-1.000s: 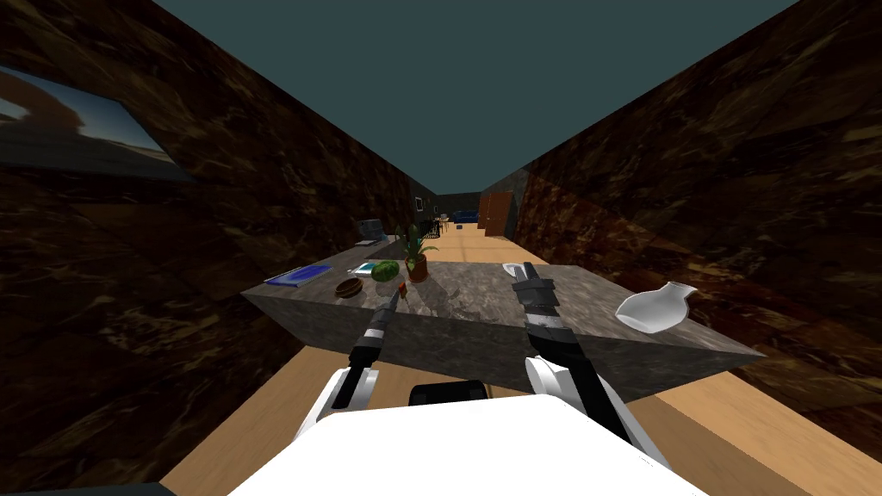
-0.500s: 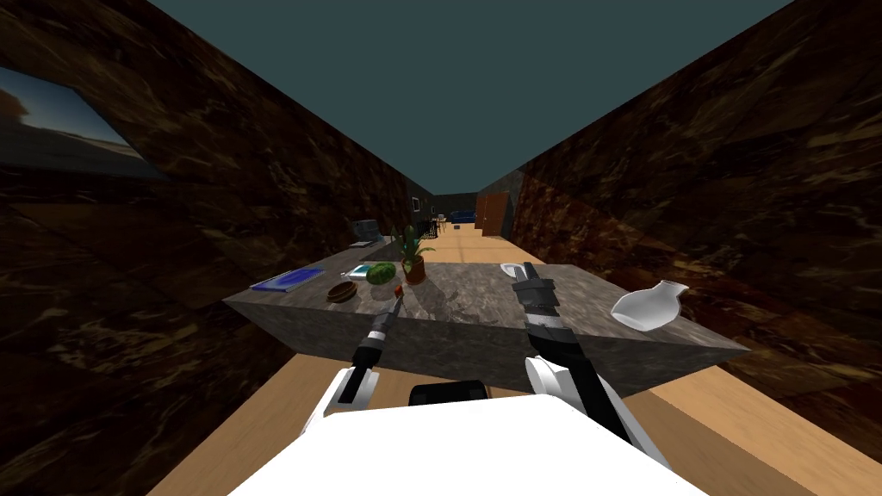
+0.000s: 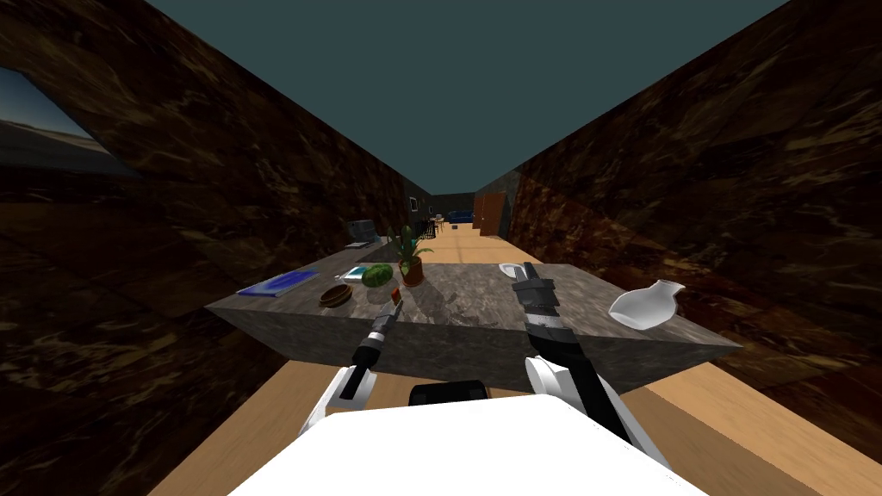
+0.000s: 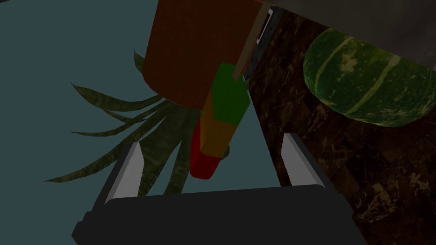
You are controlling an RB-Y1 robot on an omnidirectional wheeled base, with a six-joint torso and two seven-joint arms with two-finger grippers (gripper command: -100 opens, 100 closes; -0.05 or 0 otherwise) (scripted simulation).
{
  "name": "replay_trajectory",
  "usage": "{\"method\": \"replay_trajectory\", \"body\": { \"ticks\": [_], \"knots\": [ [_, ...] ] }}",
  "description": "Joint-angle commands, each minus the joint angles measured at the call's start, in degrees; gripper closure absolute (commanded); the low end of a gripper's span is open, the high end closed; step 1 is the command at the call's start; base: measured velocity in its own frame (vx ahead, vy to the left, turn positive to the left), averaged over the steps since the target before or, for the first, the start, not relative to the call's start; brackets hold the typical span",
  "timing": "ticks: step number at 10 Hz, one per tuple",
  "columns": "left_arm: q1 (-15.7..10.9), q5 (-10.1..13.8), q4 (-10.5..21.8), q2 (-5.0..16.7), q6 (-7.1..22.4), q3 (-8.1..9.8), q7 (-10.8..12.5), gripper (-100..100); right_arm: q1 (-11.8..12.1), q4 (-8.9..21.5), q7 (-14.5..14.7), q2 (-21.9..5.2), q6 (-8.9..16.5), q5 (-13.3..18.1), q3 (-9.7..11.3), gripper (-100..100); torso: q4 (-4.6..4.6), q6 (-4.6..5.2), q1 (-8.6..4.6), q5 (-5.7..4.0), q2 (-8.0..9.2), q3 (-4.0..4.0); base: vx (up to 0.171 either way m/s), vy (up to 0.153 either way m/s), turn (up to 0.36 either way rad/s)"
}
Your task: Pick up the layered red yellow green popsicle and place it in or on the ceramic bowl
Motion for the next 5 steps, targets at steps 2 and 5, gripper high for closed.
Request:
{"method": "replay_trajectory", "body": {
  "ticks": [2, 5],
  "knots": [
    [-1.2, -1.4, 3.2, 0.5, 0.0, 0.40, -2.1, -100, 0.0, 0.0, 0.0, 0.0, 0.0, 0.0, 0.0, 0, 0.00, 0.00, 0.01, 0.00, -0.01, 0.00, 0.026, 0.001, -0.052],
    [-1.5, -1.9, 4.1, 0.9, 0.2, 0.49, -2.6, -100, 0.0, 0.0, 0.0, 0.0, 0.0, 0.0, 0.0, 0, 0.01, 0.00, 0.04, 0.01, 0.04, 0.02, 0.009, 0.008, -0.029]
  ]
}}
